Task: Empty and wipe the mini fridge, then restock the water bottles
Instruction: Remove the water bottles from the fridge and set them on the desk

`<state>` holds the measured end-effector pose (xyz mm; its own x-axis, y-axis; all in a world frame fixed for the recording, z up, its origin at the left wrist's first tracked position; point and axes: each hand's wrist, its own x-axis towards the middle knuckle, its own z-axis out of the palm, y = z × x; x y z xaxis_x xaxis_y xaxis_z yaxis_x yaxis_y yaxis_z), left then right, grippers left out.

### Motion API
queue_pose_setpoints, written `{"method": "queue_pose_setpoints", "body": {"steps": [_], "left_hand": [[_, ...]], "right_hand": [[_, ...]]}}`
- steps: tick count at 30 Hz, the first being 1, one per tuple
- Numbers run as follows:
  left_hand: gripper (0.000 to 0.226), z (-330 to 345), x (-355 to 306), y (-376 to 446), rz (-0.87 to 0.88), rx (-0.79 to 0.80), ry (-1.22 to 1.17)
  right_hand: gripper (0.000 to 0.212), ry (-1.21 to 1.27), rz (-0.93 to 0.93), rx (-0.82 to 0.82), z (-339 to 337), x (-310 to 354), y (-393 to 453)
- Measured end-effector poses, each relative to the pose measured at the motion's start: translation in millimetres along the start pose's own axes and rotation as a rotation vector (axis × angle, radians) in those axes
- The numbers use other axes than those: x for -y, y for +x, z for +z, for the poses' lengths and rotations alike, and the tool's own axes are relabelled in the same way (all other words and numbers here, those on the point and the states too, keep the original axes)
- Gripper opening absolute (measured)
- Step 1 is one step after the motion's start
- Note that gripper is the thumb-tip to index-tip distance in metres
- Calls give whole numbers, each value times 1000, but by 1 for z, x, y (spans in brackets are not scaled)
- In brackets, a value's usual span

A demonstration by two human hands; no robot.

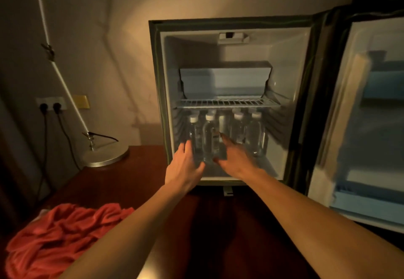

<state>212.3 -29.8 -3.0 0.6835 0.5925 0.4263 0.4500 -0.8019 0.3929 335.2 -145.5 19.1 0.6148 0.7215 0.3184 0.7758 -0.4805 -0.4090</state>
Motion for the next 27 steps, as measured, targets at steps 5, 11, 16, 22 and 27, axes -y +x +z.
{"method": "queue_pose_setpoints", "body": {"steps": [5,11,16,22,27], "left_hand": [[103,16,-9,36,-120,-6,-80],[102,30,-11,65,-162,-87,-98],[94,41,-16,87,-291,-110,-108],[68,54,-20,98,-370,-186,-200],[59,42,-24,73,-296,-249,-210]], "right_hand": [[90,180,55,-43,13,-9,44],[86,362,2,-178,40,-13,76],[78,444,-27,-255,53,-18,95],[78,482,-15,-222,58,-27,103],[72,459,-54,-195,46,-26,88]]}}
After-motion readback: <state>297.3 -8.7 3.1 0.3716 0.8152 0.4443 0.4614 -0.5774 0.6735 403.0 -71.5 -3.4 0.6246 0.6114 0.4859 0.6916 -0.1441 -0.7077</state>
